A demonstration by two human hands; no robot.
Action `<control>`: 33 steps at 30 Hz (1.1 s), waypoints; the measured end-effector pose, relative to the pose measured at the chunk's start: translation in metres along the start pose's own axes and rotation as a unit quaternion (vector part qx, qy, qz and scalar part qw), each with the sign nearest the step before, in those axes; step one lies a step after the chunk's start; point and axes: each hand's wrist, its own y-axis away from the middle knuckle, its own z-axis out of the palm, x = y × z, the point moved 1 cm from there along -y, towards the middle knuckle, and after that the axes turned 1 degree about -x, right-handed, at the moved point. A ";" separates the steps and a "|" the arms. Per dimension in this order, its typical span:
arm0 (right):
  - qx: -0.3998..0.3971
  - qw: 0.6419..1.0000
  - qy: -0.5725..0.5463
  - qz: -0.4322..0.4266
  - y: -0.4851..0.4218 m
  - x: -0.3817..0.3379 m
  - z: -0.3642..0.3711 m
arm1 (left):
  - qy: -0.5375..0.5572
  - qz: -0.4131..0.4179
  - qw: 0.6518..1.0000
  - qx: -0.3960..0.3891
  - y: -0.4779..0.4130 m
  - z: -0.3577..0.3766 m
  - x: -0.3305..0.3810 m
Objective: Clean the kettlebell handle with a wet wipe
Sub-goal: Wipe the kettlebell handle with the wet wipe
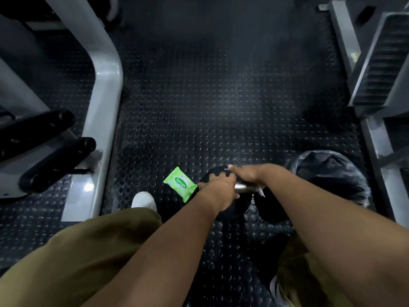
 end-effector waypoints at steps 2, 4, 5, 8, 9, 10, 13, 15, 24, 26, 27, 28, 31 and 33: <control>0.024 1.000 -0.019 -0.005 -0.006 0.010 0.008 | -0.003 0.006 1.000 0.005 0.000 0.000 -0.001; 0.043 0.999 -0.015 -0.008 -0.006 0.014 0.013 | -0.004 0.007 1.000 0.006 0.001 0.000 -0.001; 0.044 0.999 -0.009 -0.009 -0.004 0.015 0.013 | -0.003 0.006 1.000 0.006 0.000 0.001 -0.001; 0.015 1.000 0.002 -0.006 0.006 0.004 0.004 | -0.005 0.004 1.000 0.007 -0.002 0.002 -0.002; -0.003 1.000 0.000 0.001 0.010 -0.001 -0.001 | -0.003 0.001 1.000 0.005 -0.002 0.003 -0.002; -0.021 1.000 -0.001 0.008 0.014 -0.006 -0.006 | -0.002 -0.002 1.000 0.001 -0.002 0.003 -0.001; -0.050 0.999 -0.001 0.021 0.014 -0.017 -0.012 | 0.001 -0.014 1.000 -0.010 -0.005 0.000 0.001; -0.061 0.998 -0.008 0.018 0.007 -0.013 -0.006 | -0.001 -0.017 1.000 -0.013 -0.005 0.000 0.002; -0.030 0.996 -0.083 -0.024 -0.003 0.014 0.009 | -0.014 0.002 1.000 0.004 -0.002 0.004 -0.001; -0.041 0.995 -0.096 -0.007 -0.001 0.011 0.000 | -0.019 0.005 1.000 0.008 -0.002 0.003 -0.002; -0.048 0.994 -0.099 0.004 0.002 0.008 -0.004 | -0.016 0.002 1.000 0.005 -0.001 0.002 -0.002; -0.056 0.994 -0.093 0.010 0.005 0.004 -0.007 | -0.013 -0.001 1.000 0.001 0.000 0.001 -0.001; -0.057 0.997 -0.061 -0.002 0.007 -0.003 -0.006 | -0.003 -0.007 1.000 -0.008 0.000 -0.002 0.001; -0.047 0.996 -0.067 -0.020 0.001 0.001 0.003 | 0.000 -0.003 1.000 -0.002 0.000 -0.001 0.000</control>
